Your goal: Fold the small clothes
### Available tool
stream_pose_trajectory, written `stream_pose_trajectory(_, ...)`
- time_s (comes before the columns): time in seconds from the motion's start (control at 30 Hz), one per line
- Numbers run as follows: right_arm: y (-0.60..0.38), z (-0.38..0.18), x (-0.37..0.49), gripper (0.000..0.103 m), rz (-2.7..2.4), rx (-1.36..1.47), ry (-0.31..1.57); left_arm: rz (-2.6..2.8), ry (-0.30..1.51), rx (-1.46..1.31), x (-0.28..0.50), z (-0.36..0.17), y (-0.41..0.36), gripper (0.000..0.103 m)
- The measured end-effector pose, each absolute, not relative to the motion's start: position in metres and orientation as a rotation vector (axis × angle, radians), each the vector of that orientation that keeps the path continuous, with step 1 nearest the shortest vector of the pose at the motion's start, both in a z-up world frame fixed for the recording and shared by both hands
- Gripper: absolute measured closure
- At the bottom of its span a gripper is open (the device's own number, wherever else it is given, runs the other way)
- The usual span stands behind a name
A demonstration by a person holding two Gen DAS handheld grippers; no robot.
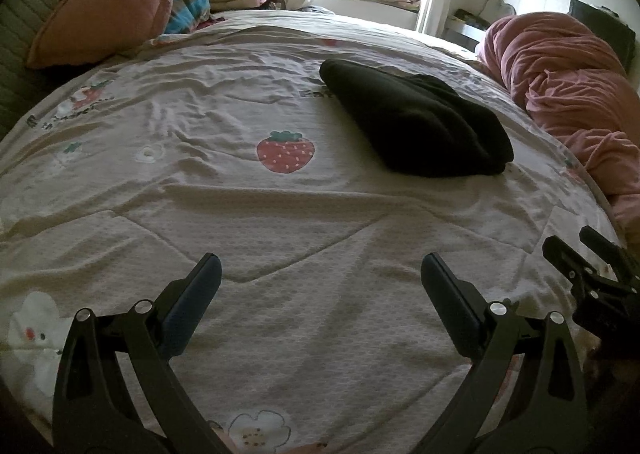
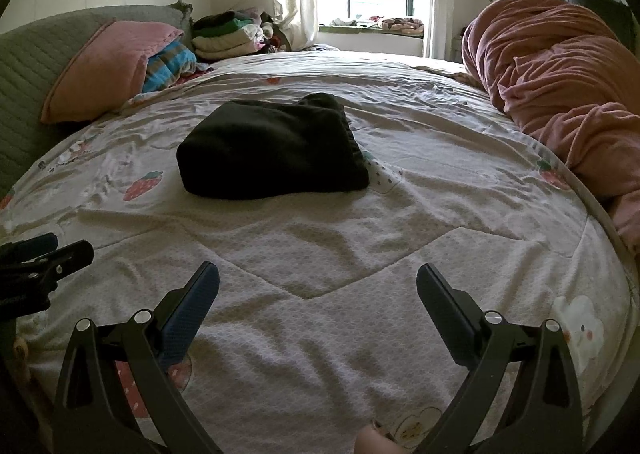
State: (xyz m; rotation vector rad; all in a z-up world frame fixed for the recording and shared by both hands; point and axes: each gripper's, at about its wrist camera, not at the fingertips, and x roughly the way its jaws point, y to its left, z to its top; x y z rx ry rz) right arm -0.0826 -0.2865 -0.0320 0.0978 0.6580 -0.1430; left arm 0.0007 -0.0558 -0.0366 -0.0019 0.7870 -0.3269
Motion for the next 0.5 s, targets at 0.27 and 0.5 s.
stream_pose_trajectory(0.27,-0.2859,-0.0316,-0.0828,0.005,-0.143,0.097,0.657,-0.323,0.786,0.002,0.0009,-0.036,-0.0553,0.009)
stream_pose_trajectory(0.5,-0.2853,-0.0307,-0.0828,0.005,-0.142,0.095,0.658,-0.32,0.787,0.002,0.0015,-0.0353,-0.0543,0.009)
